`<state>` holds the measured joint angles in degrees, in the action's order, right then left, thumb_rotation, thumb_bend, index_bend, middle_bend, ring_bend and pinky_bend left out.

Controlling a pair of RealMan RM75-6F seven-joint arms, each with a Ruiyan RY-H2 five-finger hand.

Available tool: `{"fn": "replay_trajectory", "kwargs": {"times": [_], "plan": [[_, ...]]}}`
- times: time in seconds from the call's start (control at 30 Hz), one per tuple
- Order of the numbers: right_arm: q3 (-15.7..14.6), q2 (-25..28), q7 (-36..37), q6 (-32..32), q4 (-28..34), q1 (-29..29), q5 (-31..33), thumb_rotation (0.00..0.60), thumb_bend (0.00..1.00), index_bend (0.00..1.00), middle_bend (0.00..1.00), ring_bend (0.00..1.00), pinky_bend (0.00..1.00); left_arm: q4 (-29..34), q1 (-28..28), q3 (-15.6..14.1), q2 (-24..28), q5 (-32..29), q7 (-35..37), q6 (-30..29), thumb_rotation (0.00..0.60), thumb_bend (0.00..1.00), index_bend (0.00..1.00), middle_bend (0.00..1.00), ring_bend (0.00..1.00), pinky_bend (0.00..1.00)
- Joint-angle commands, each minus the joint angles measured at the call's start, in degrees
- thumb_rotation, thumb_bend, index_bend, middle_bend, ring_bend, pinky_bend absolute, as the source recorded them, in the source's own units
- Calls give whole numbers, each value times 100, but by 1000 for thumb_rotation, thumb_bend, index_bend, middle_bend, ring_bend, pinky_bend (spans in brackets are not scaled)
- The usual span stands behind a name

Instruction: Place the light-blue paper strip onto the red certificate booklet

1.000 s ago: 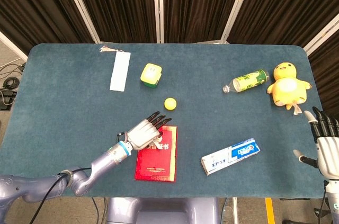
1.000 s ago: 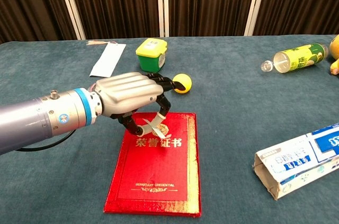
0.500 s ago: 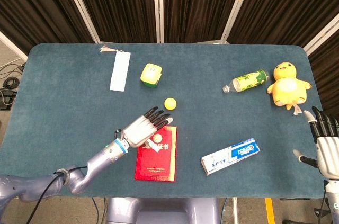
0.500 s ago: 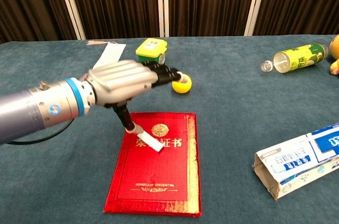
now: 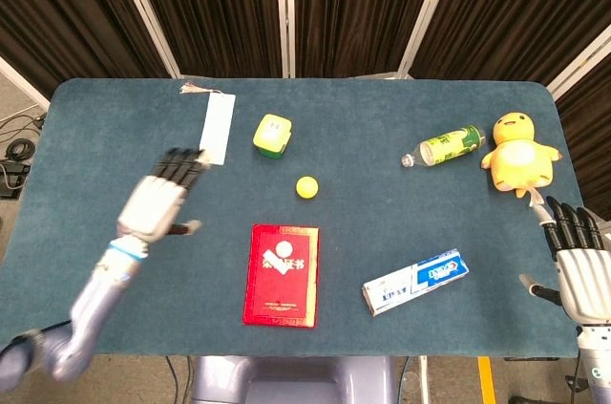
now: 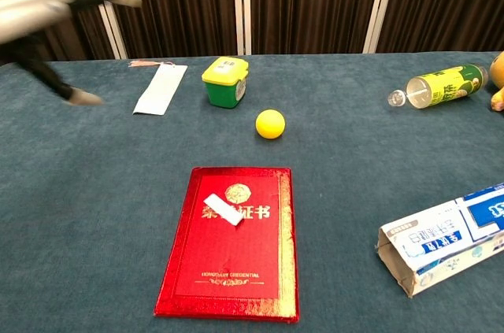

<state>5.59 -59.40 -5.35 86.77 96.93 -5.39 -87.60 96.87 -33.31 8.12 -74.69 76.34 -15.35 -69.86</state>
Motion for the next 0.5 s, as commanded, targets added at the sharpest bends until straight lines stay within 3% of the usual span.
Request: {"fn": "replay_trajectory", "kwargs": {"times": [0.03,0.3,0.5], "plan": [[-32,-42,-65,-94,-3,-50,-19,600,9,64,0,0,0,665,840,-190,772,-346,-123,-834,600,0,0,0,0,0],[-29,-102,-357,-530,78,-369,-127,600,245,67,0,0,0,1039,1561,-417,1320,-585,17,-1382,600,0,0,0,0,0],[57,71,-682,-1670,524,-1175,-312,600,507,139,0,0,0,1047,1810,-475,1467,-481,268,-1519,600,0,0,0,0,0]]}}
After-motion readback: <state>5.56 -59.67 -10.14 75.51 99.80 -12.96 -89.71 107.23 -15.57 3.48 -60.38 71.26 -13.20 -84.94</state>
